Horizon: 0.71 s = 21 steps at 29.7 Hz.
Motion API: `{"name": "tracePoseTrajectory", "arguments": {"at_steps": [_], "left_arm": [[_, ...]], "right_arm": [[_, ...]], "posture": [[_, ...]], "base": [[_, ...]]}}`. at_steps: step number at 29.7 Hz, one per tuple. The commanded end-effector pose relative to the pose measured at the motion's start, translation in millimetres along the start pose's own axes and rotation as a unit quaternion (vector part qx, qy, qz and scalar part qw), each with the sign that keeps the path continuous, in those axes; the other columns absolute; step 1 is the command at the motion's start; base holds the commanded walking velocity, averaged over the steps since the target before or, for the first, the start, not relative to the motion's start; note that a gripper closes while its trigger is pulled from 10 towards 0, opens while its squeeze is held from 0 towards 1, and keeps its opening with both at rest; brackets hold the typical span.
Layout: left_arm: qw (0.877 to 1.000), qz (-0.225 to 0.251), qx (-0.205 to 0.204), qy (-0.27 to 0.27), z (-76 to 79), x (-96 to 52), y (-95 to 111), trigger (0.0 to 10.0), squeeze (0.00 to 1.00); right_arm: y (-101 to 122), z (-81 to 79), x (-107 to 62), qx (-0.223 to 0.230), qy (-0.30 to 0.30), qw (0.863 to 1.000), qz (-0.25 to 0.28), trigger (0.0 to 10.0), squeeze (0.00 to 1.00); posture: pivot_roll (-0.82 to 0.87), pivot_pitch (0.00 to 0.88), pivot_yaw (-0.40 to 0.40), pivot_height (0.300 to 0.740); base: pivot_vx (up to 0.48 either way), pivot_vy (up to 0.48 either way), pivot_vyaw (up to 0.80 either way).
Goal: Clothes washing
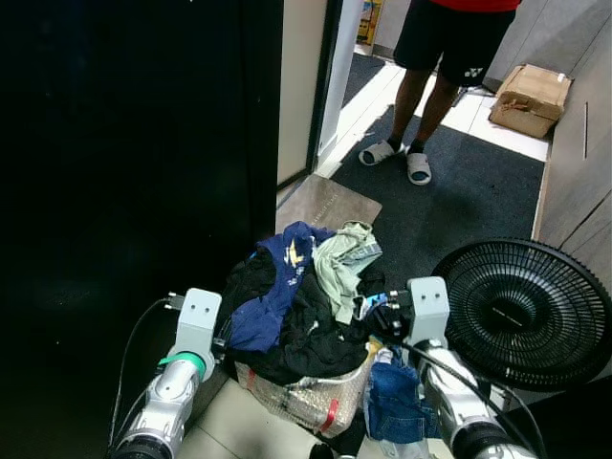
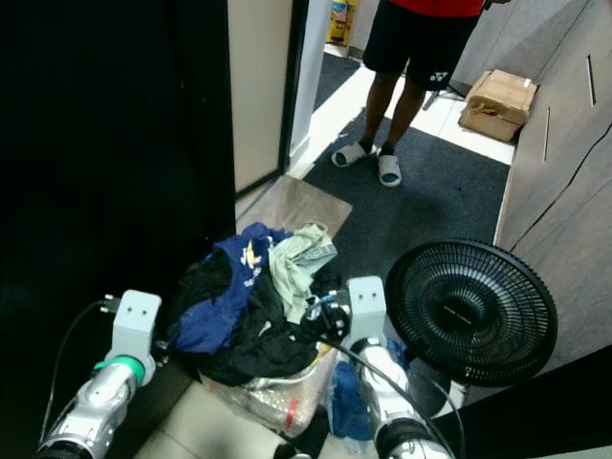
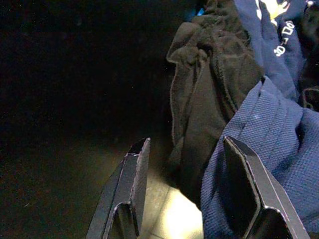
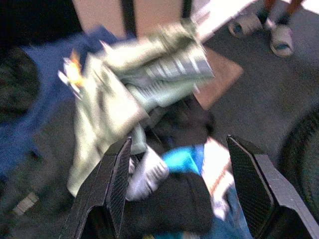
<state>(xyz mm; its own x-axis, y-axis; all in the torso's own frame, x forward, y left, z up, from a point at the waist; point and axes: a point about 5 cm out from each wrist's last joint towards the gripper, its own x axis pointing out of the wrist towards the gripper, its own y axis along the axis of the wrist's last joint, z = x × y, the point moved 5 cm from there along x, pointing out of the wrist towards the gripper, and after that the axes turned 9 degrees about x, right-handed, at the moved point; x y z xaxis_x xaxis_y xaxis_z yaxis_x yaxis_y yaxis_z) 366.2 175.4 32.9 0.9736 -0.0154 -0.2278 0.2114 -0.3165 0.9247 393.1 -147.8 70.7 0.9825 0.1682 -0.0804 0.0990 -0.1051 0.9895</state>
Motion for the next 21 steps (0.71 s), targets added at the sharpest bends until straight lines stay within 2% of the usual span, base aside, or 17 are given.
{"name": "tracePoseTrajectory", "arguments": {"at_steps": [1,2,4,5,6,9,10,14,21], "left_arm": [[1.0,-0.012,-0.01,0.016,-8.0,-4.3,-9,10.0,0.0],[1.0,-0.011,-0.012,0.022,-11.9,-4.9,-9,10.0,0.0],[1.0,-0.011,-0.012,0.022,-11.9,-4.9,-9,10.0,0.0],[0.999,-0.01,-0.012,0.03,-16.2,-6.7,-10,10.0,0.0],[0.999,-0.01,-0.012,0.03,-16.2,-6.7,-10,10.0,0.0],[0.998,-0.013,-0.012,0.055,-29.6,-18.0,-19,10.0,0.0],[0.998,-0.013,-0.012,0.055,-29.6,-18.0,-19,10.0,0.0],[0.996,-0.017,-0.019,0.081,-41.3,-34.5,-26,10.0,0.0],[0.995,-0.016,-0.025,0.097,-49.6,-50.1,-27,10.0,0.0]], "right_arm": [[-6,-22.6,5.3,0.001,0.035,0.999,-0.022,10.0,0.0],[-5,-31.1,8.3,0.001,0.047,0.999,-0.024,10.0,0.0],[-5,-31.1,8.3,0.001,0.047,0.999,-0.024,10.0,0.0],[-5,-38.6,10.6,-0.003,0.056,0.998,-0.03,10.0,0.0],[-5,-38.6,10.6,-0.003,0.056,0.998,-0.03,10.0,0.0],[-10,-50.6,15.0,-0.02,0.06,0.997,-0.054,10.0,0.0],[-10,-50.6,15.0,-0.02,0.06,0.997,-0.054,10.0,0.0],[-5,-54.7,20.0,-0.031,0.071,0.995,-0.063,10.0,0.0],[2,-57.0,23.6,-0.037,0.085,0.994,-0.063,10.0,0.0]], "posture": [[0.06,0.186,-0.023,0.74],[0.06,0.186,-0.023,0.74],[0.06,0.186,-0.023,0.74],[0.09,0.201,-0.038,0.74],[0.09,0.201,-0.038,0.74],[0.15,0.249,-0.068,0.74],[0.15,0.249,-0.068,0.74],[0.18,0.319,-0.098,0.74],[0.18,0.381,-0.112,0.74]], "base": [[0.0,0.0,0.0],[0.0,0.0,0.0],[0.0,0.0,0.0],[0.0,0.0,0.0],[0.0,0.0,0.0],[0.0,0.0,0.0],[0.0,0.0,0.0],[0.0,0.0,0.0],[0.0,0.0,0.0]]}}
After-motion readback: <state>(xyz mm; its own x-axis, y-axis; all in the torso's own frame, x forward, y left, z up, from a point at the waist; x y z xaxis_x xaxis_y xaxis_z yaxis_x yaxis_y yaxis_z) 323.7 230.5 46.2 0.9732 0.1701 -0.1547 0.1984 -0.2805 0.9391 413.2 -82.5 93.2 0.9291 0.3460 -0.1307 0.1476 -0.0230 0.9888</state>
